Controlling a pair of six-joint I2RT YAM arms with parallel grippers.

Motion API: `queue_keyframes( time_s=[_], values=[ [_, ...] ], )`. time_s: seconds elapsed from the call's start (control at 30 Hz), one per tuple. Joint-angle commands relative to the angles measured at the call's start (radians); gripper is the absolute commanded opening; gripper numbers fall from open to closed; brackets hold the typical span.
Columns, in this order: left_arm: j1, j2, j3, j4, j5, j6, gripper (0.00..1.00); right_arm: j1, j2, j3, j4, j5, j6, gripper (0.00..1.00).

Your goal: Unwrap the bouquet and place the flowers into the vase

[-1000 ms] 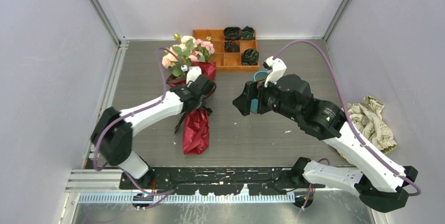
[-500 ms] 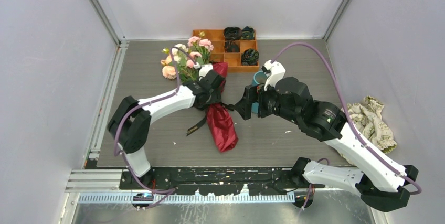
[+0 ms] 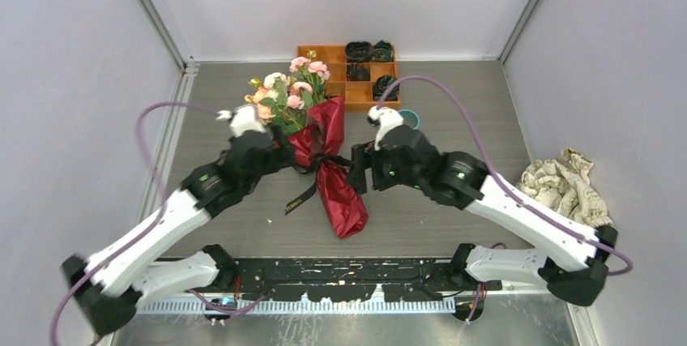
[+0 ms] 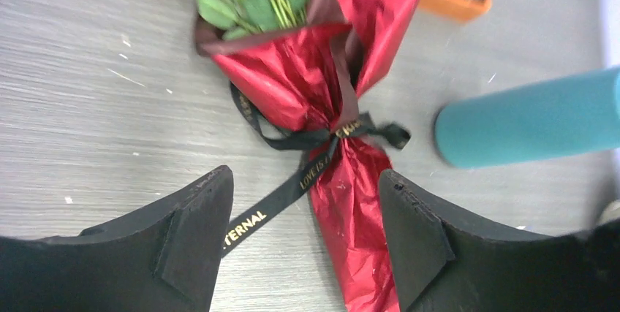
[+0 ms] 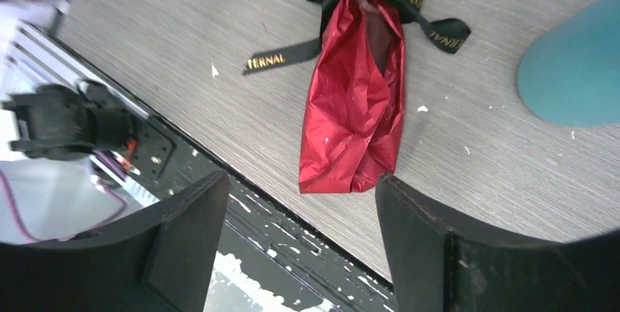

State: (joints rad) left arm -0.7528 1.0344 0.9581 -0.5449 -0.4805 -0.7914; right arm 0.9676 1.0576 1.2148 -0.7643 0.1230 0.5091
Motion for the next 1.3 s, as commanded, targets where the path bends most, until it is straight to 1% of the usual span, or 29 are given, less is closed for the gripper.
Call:
queue_keyframes(
  time_s=[0.0, 0.13, 0.27, 0.43, 0.57, 0.63, 0.83, 1.0, 1.27],
  values=[
    [0.004, -0.275, -0.02, -0.161, -0.198, -0.042, 0.72, 0.072, 0.136, 0.045, 0.055, 0.075, 0.023, 0.74],
    [0.004, -0.439, -0.012, -0.272, -0.242, -0.054, 0.71, 0.13, 0.317, 0.113, 0.064, 0.1, 0.034, 0.6],
    [0.004, -0.519, 0.017, -0.342, -0.273, -0.055, 0.7, 0.161, 0.481, 0.17, 0.1, 0.105, 0.038, 0.52],
    [0.004, -0.534, 0.033, -0.375, -0.274, -0.046, 0.69, 0.164, 0.66, 0.291, 0.097, 0.144, 0.021, 0.48],
    [0.003, -0.544, 0.031, -0.379, -0.268, -0.046, 0.69, 0.156, 0.788, 0.405, 0.04, 0.243, 0.004, 0.42],
    [0.004, -0.556, 0.028, -0.379, -0.267, -0.046, 0.69, 0.141, 0.838, 0.453, 0.017, 0.265, 0.0, 0.41],
    [0.005, -0.587, 0.022, -0.389, -0.284, -0.043, 0.69, 0.08, 0.918, 0.489, 0.019, 0.265, 0.004, 0.38],
    [0.004, -0.593, 0.022, -0.391, -0.29, -0.04, 0.69, 0.061, 0.938, 0.481, 0.022, 0.29, 0.008, 0.38],
    [0.004, -0.57, 0.0, -0.367, -0.28, -0.044, 0.69, 0.026, 0.98, 0.496, 0.048, 0.261, 0.002, 0.37]
  ],
)
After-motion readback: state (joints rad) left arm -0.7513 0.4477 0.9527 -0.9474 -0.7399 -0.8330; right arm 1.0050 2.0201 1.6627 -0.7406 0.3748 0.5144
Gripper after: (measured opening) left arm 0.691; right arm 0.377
